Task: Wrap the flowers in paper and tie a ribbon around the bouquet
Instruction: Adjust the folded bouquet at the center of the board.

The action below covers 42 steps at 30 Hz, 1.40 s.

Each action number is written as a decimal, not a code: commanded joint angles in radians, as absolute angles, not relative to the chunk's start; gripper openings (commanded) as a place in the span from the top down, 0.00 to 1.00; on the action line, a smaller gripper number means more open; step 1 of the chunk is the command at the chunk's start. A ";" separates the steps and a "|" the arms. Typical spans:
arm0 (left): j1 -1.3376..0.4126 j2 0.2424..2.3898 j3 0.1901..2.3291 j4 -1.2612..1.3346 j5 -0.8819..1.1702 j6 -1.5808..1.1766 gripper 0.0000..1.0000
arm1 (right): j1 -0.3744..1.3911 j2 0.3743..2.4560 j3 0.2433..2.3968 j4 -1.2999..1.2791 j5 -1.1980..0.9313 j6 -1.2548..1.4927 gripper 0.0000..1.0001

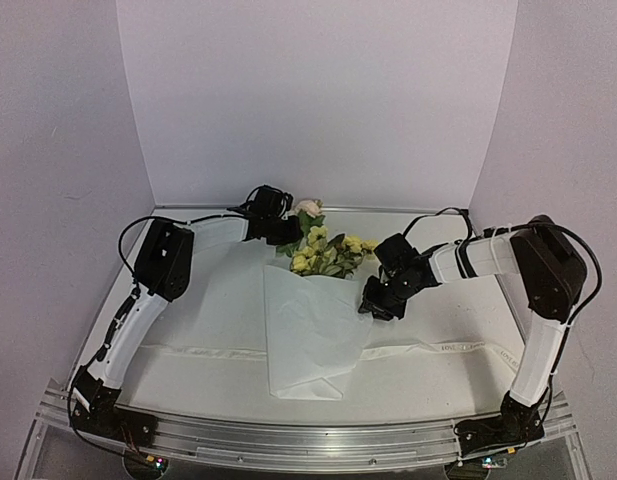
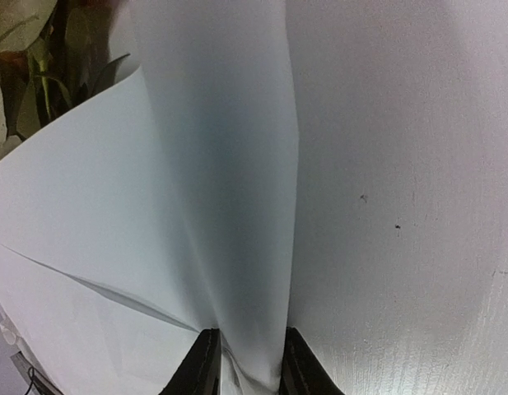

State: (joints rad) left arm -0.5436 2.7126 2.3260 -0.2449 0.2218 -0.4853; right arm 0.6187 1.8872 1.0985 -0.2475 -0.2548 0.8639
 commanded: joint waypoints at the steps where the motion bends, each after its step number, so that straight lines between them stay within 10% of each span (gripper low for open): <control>1: -0.555 2.605 2.271 -0.265 0.245 -0.451 1.00 | 0.615 1.906 1.100 -0.224 -0.218 0.890 0.75; 33: -0.604 2.448 2.095 -0.455 0.254 -0.582 1.00 | 0.615 1.857 0.991 -0.157 -0.081 1.031 0.86; 42: -0.592 2.413 2.085 -0.427 0.225 -0.545 0.45 | 0.615 1.869 0.989 -0.147 -0.091 1.032 0.86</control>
State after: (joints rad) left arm -0.5964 2.5074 2.0659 -0.4257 0.2423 -0.5677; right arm 0.6178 1.8694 1.0142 -0.1116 -0.1314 1.0260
